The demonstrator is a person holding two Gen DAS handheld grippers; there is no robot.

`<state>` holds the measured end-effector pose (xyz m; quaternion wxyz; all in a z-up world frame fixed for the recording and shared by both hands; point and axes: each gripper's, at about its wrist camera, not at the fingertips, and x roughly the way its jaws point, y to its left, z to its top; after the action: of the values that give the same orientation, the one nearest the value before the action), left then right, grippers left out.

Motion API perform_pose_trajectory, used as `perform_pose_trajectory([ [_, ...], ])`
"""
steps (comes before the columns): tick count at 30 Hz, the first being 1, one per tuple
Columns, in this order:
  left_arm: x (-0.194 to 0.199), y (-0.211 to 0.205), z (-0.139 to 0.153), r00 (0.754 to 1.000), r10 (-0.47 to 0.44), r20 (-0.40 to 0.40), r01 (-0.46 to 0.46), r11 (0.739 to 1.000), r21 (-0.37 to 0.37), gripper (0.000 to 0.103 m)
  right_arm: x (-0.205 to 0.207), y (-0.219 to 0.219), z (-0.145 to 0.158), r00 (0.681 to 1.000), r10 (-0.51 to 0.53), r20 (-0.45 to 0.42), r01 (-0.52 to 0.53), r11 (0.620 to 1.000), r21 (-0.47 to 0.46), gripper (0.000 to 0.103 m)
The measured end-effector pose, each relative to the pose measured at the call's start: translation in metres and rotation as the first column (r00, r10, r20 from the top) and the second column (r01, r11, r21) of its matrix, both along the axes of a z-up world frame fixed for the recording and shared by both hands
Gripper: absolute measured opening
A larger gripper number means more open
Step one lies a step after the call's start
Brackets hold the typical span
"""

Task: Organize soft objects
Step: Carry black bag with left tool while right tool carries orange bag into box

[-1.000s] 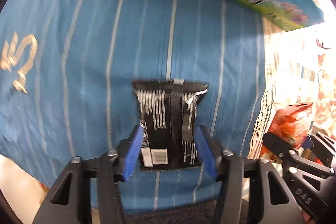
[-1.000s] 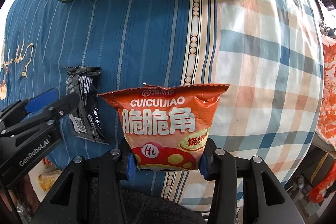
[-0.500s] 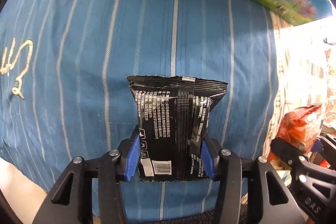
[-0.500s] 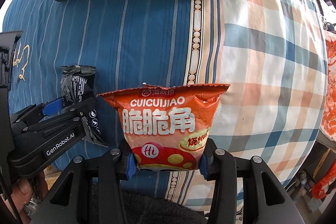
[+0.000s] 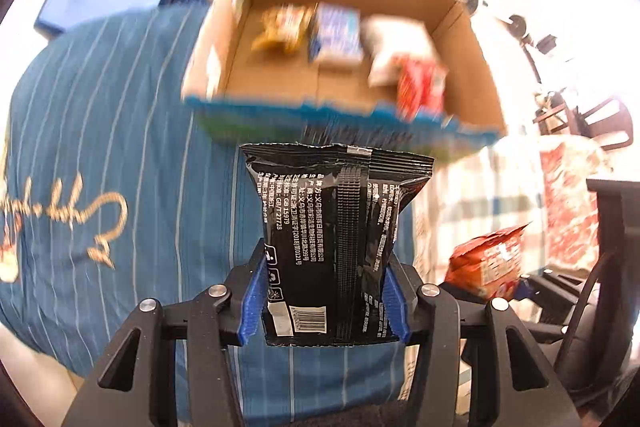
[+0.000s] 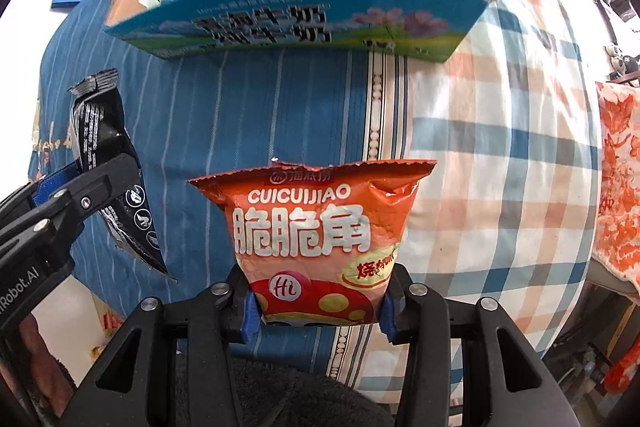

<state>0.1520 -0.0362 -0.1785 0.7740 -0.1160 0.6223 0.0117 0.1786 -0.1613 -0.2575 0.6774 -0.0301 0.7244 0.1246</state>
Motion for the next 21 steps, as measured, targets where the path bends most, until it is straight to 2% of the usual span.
perform_pose_trajectory([
  [5,0.032,0.005,0.046,0.996,-0.007,0.087,0.008,1.0,-0.011,0.048,0.028,0.002,0.046,0.997,-0.012,0.078,0.007,0.998,0.066,0.047],
  [11,0.086,0.018,0.065,0.991,0.001,0.131,0.003,1.0,-0.024,0.048,0.075,0.009,0.091,0.984,-0.02,0.176,0.003,0.995,0.097,0.047],
  [16,0.133,0.036,0.066,0.991,0.016,0.136,-0.016,1.0,0.001,0.048,0.125,0.026,0.099,0.977,-0.025,0.212,0.007,0.996,0.086,0.047],
  [21,0.184,0.05,0.038,0.999,0.002,0.054,-0.002,1.0,0.007,0.048,0.174,0.044,0.07,0.989,-0.031,0.141,0.017,0.995,0.099,0.047],
])
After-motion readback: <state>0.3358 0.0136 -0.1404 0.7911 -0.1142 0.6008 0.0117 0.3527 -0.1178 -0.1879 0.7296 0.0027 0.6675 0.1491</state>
